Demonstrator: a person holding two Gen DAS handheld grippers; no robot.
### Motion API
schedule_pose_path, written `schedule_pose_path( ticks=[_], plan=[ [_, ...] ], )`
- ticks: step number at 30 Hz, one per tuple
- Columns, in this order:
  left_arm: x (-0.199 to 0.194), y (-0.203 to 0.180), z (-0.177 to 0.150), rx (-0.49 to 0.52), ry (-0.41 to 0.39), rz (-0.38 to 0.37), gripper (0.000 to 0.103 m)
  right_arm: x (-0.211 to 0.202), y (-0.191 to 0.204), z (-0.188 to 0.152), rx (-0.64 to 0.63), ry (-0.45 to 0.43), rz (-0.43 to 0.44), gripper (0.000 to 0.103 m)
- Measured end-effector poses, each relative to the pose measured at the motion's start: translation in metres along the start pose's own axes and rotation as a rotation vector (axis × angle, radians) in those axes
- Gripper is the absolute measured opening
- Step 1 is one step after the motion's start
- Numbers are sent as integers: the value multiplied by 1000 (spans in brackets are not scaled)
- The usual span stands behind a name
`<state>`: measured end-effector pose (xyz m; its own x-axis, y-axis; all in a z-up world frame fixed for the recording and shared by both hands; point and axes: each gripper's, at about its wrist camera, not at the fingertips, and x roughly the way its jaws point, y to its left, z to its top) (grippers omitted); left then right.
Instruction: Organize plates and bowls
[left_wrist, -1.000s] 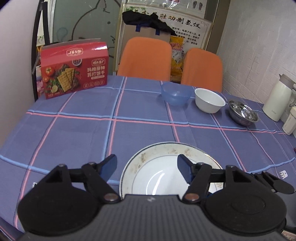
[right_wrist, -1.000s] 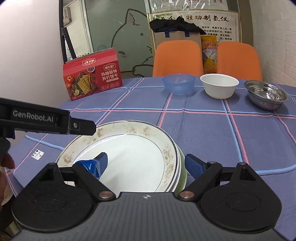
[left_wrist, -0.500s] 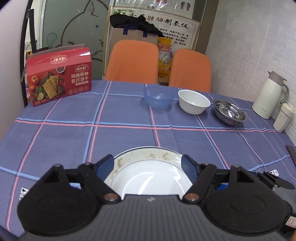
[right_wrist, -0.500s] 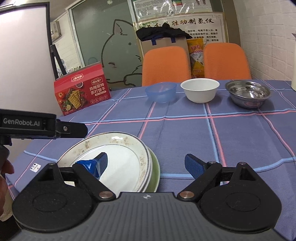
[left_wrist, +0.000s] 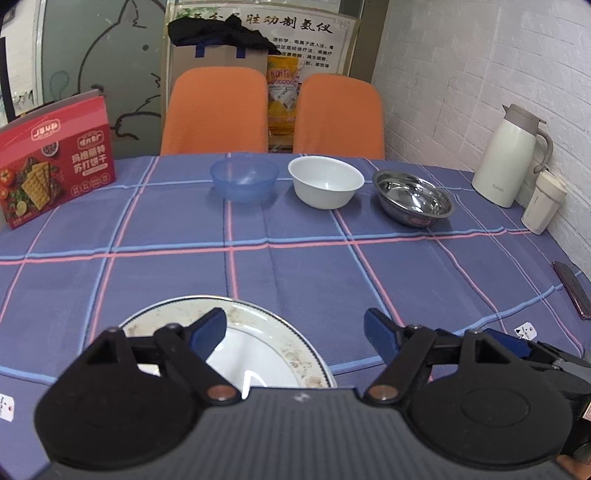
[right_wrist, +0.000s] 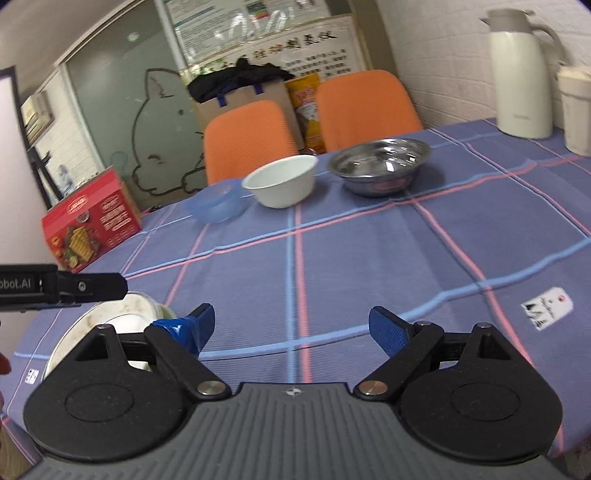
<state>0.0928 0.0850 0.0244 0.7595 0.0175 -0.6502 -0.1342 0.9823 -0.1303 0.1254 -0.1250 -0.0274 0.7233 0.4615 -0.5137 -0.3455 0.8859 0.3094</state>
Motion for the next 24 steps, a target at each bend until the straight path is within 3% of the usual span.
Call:
schedule_pose_path(
  ticks=[11,24],
  plan=[
    [30,-35,7,55,47,-9,78,-1,-48,1,106,-1,-41,78],
    [50,-53,14,94,77,-1,78,5,-72,7,161,2,-50,78]
  ],
)
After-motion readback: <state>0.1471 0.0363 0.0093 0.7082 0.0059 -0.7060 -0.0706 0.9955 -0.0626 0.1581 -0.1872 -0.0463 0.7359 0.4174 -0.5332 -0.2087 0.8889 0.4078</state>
